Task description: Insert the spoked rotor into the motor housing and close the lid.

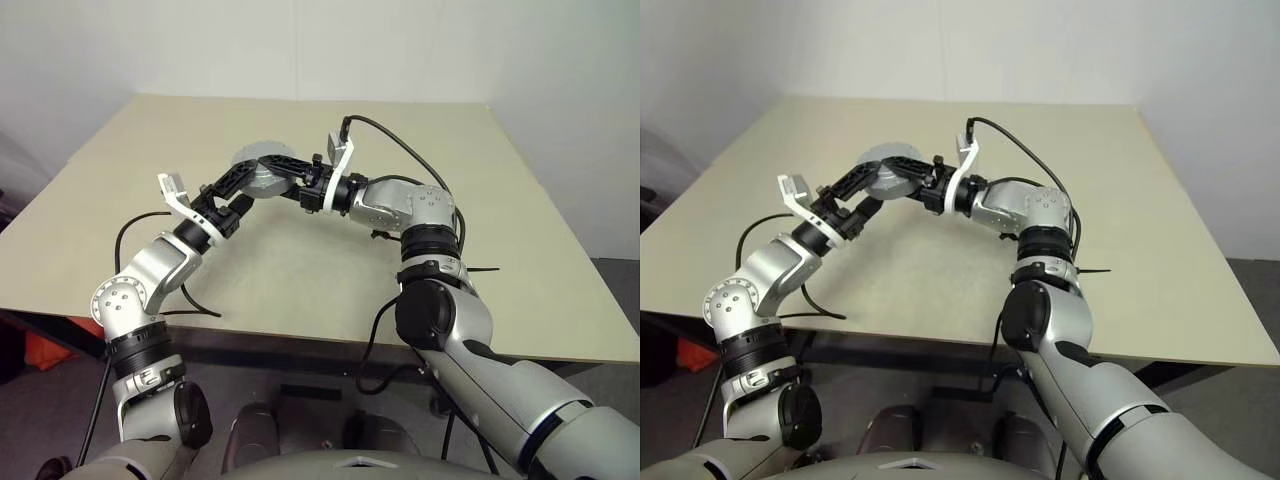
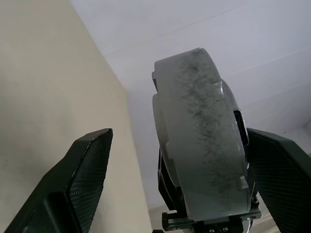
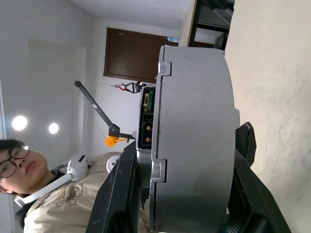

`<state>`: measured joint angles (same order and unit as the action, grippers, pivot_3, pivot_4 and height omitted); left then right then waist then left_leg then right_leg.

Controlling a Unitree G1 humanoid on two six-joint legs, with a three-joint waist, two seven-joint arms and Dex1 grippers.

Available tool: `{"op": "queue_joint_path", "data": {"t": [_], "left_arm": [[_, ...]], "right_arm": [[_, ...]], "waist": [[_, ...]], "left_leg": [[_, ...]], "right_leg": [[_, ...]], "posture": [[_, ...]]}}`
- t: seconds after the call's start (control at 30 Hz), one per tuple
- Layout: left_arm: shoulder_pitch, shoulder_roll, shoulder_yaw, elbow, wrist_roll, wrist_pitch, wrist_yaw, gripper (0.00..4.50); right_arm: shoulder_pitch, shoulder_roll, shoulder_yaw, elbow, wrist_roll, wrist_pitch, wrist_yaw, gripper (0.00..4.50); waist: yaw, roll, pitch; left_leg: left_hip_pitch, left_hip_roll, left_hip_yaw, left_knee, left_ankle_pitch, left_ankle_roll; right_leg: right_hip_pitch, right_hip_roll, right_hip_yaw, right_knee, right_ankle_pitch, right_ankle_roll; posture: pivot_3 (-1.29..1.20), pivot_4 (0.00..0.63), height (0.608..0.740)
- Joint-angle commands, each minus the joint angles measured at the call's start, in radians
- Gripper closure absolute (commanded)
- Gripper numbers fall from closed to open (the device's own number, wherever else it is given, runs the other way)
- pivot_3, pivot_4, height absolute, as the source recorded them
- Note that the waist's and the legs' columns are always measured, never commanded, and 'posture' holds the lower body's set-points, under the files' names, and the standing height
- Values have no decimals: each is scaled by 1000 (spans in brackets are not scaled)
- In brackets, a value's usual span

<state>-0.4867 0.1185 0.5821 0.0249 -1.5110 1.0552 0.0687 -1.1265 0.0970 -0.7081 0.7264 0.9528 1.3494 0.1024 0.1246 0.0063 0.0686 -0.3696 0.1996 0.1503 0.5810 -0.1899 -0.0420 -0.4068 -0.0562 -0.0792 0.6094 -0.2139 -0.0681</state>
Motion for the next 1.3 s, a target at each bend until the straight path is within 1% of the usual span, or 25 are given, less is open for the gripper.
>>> {"op": "queue_joint_path", "data": {"t": [0.03, 0.23, 0.4, 0.8, 1.2, 1.3], "left_arm": [[10, 19, -13, -28, -58, -37, -8, 39], [45, 60, -39, -47, -80, -66, 0, 39], [54, 83, -56, -42, -90, -95, 1, 39], [5, 88, -79, 53, -102, -140, -17, 39], [-20, 89, -95, 106, -111, -132, -22, 39], [-19, 90, -97, 110, -109, -132, -18, 669]], "right_arm": [[-7, 14, 11, -50, 51, 11, 11, 2435], [17, 0, 39, -21, 16, -35, 13, 2435], [22, -5, 57, -19, 20, -45, 18, 2435], [22, -11, 70, -42, 42, -33, 27, 2435], [26, -10, 73, -58, 45, -32, 29, 2435], [28, -10, 77, -61, 44, -35, 31, 2435]], "waist": [[-1, 0, 0], [0, 0, 0], [0, 0, 0], [0, 0, 0], [0, 0, 0], [0, 0, 0]], "left_leg": [[0, 0, 0, 0, 0, 0], [0, 0, 0, 0, 1, -1], [0, 0, 0, 0, 1, -2], [1, 0, -1, 1, 2, -4], [1, 0, -1, 2, 3, -4], [1, 0, -1, 2, 3, -4]], "right_leg": [[0, 0, 0, 0, 0, 0], [0, 0, 0, 1, 0, 1], [0, 0, 0, 1, 1, 2], [0, 0, 0, 3, 1, 2], [0, 0, 0, 4, 1, 2], [0, 0, 0, 5, 1, 1]], "posture": [[0, 0, 740], [0, 0, 740], [0, 0, 740], [0, 0, 740], [0, 0, 740], [0, 0, 740]]}}
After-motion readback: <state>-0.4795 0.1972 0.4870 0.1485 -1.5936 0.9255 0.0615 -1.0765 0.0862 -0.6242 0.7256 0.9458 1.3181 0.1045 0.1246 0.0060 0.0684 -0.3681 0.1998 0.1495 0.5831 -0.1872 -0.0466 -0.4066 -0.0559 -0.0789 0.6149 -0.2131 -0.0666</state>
